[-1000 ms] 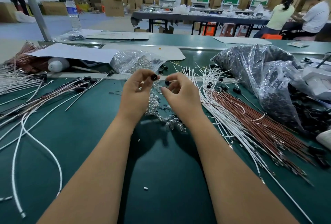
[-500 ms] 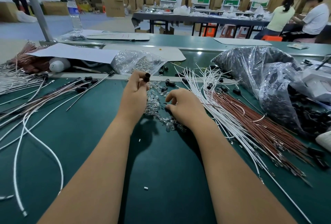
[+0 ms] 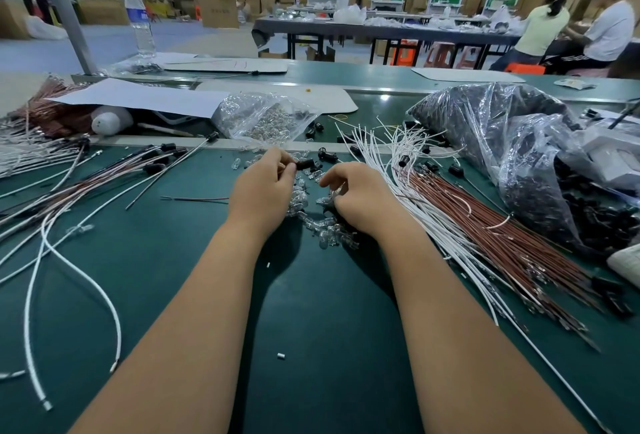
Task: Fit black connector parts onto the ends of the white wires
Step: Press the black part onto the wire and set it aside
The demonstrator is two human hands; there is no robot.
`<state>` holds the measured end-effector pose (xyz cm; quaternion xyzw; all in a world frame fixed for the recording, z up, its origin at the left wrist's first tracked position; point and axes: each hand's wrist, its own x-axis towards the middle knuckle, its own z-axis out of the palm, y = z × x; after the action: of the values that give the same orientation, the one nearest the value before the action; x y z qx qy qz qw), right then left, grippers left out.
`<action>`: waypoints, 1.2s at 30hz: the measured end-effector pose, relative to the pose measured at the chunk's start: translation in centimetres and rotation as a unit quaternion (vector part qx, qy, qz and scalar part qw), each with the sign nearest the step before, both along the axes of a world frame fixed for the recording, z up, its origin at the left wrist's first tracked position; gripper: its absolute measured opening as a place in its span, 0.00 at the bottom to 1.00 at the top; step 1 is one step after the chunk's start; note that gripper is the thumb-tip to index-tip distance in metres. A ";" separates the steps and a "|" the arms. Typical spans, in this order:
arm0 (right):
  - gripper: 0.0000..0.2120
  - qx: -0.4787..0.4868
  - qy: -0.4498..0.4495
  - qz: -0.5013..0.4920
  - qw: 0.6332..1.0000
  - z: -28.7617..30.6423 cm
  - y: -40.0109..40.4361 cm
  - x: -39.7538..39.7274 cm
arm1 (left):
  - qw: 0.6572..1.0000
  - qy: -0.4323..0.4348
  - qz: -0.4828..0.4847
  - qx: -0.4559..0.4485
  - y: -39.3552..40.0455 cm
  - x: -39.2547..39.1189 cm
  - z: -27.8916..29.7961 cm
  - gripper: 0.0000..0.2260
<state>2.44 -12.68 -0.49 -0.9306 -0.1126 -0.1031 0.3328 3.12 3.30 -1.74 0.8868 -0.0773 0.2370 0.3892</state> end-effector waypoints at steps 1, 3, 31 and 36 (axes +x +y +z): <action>0.15 0.009 -0.012 -0.004 1.000 0.0 0.0 0.0 | 1.000 0.000 -0.014 -0.005 0.0 -0.1 0.0 0.03; 0.07 0.065 -0.037 -0.015 0.997 0.1 0.0 0.1 | 0.999 0.010 -0.041 -0.023 -0.1 -0.2 0.1 0.03; 0.06 0.453 0.053 0.020 0.890 0.6 1.1 -0.4 | 0.986 0.021 -0.106 -0.128 -0.5 -0.6 0.7 0.06; 0.05 0.475 0.053 0.013 0.878 0.5 1.1 -0.3 | 0.985 0.013 -0.111 -0.132 -0.5 -0.7 0.8 0.07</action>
<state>2.14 -11.59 0.01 -0.6633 -0.0443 -0.0904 0.7416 2.46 2.76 -0.92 0.8164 -0.1377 0.1892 0.5280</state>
